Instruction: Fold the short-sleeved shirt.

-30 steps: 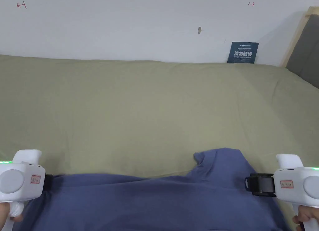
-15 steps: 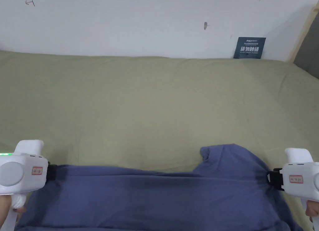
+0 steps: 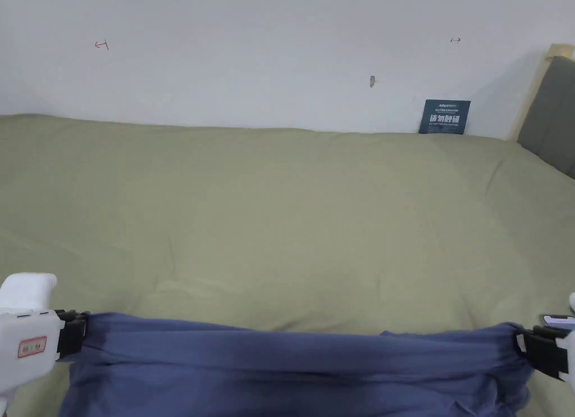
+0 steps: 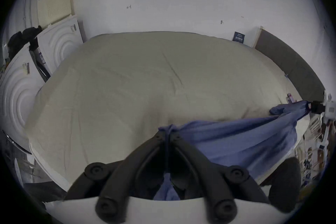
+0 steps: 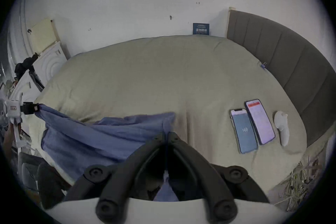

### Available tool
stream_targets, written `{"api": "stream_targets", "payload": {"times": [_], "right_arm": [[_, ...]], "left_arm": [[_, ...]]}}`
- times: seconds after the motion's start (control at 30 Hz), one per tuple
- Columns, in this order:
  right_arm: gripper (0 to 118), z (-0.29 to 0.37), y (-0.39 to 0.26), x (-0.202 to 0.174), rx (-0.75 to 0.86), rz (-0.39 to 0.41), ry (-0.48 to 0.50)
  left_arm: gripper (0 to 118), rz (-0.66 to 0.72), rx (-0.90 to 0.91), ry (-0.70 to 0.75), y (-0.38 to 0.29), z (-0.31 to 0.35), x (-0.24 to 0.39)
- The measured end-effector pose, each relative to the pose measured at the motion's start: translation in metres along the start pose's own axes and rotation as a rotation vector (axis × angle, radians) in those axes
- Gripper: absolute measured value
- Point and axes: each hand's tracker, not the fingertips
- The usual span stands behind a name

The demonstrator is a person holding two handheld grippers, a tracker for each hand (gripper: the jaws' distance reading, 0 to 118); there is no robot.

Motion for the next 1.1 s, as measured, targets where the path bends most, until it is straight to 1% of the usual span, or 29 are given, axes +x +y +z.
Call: {"api": "stream_targets", "payload": {"times": [0.13,0.23,0.3,0.33,0.37,0.4,0.43,0.47,0.5,0.53,0.57,0.6,0.63,0.67,0.77,0.8,0.83,0.87,0.9,0.93,0.97,1.0,1.1], "right_arm": [[1,0.019,-0.039,-0.002,-0.013,0.009,0.006],[1,0.015,-0.065,-0.002,-0.052,0.021,-0.001],[1,0.008,-0.080,-0.002,-0.078,0.016,-0.006],[1,0.000,-0.087,0.006,-0.095,0.009,-0.007],[1,-0.004,-0.092,0.007,-0.104,0.000,-0.006],[2,-0.007,-0.096,0.007,-0.111,-0.006,-0.007],[15,-0.010,-0.098,0.008,-0.113,-0.011,-0.005],[47,-0.012,-0.101,0.009,-0.116,-0.022,0.003],[86,-0.013,-0.101,0.009,-0.120,-0.035,0.000],[115,-0.014,-0.101,0.007,-0.124,-0.047,-0.030],[118,-0.015,-0.100,0.006,-0.131,-0.049,-0.039],[118,-0.012,-0.101,0.006,-0.118,-0.058,-0.031],[113,-0.006,-0.098,0.005,-0.032,-0.072,-0.018],[107,-0.005,-0.096,0.002,-0.078,-0.078,-0.030],[108,0.006,-0.091,-0.008,-0.033,-0.087,-0.030],[104,0.010,-0.088,-0.014,-0.003,-0.085,-0.043],[83,0.016,-0.086,-0.019,0.046,-0.084,-0.054],[48,0.027,-0.084,-0.025,0.091,-0.077,-0.068],[6,0.031,-0.080,-0.032,0.116,-0.066,-0.078],[0,0.032,-0.079,-0.038,0.144,-0.059,-0.104],[0,0.037,-0.079,-0.044,0.187,-0.050,-0.127],[0,0.045,-0.079,-0.050,0.189,-0.026,-0.113],[0,0.053,-0.078,-0.065,0.261,-0.022,-0.131]], "left_arm": [[4,-0.028,0.006,0.014,-0.035,0.018,0.000],[4,-0.006,-0.012,0.002,-0.059,0.018,-0.004],[4,0.017,-0.026,-0.013,-0.073,0.014,-0.008],[4,0.025,-0.035,-0.011,-0.079,0.012,-0.010],[4,0.038,-0.047,-0.013,-0.084,0.009,-0.012],[10,0.045,-0.054,-0.020,-0.088,0.006,-0.011],[41,0.048,-0.054,-0.026,-0.091,0.004,-0.012],[77,0.048,-0.052,-0.028,-0.093,0.001,-0.014],[102,0.054,-0.062,-0.045,-0.094,-0.001,-0.017],[107,0.061,-0.073,-0.052,-0.095,-0.003,-0.016],[107,0.065,-0.081,-0.030,-0.096,-0.003,-0.016],[107,0.064,-0.060,-0.012,-0.096,0.000,-0.016],[107,0.070,-0.047,-0.002,-0.094,0.003,-0.018],[107,0.085,-0.032,0.005,-0.091,0.009,-0.014],[104,0.137,0.028,0.030,-0.081,0.025,-0.013],[97,0.139,0.040,0.035,-0.078,0.031,-0.011],[71,0.137,0.070,0.051,-0.075,0.036,-0.009],[34,0.124,0.082,0.050,-0.072,0.041,-0.006],[0,0.115,0.081,0.060,-0.070,0.044,-0.003],[0,0.102,0.086,0.087,-0.069,0.046,-0.001],[0,0.105,0.101,0.047,-0.067,0.049,-0.001],[0,0.102,0.082,0.012,-0.066,0.050,-0.001],[0,0.105,0.093,0.029,-0.066,0.050,-0.001]]}}
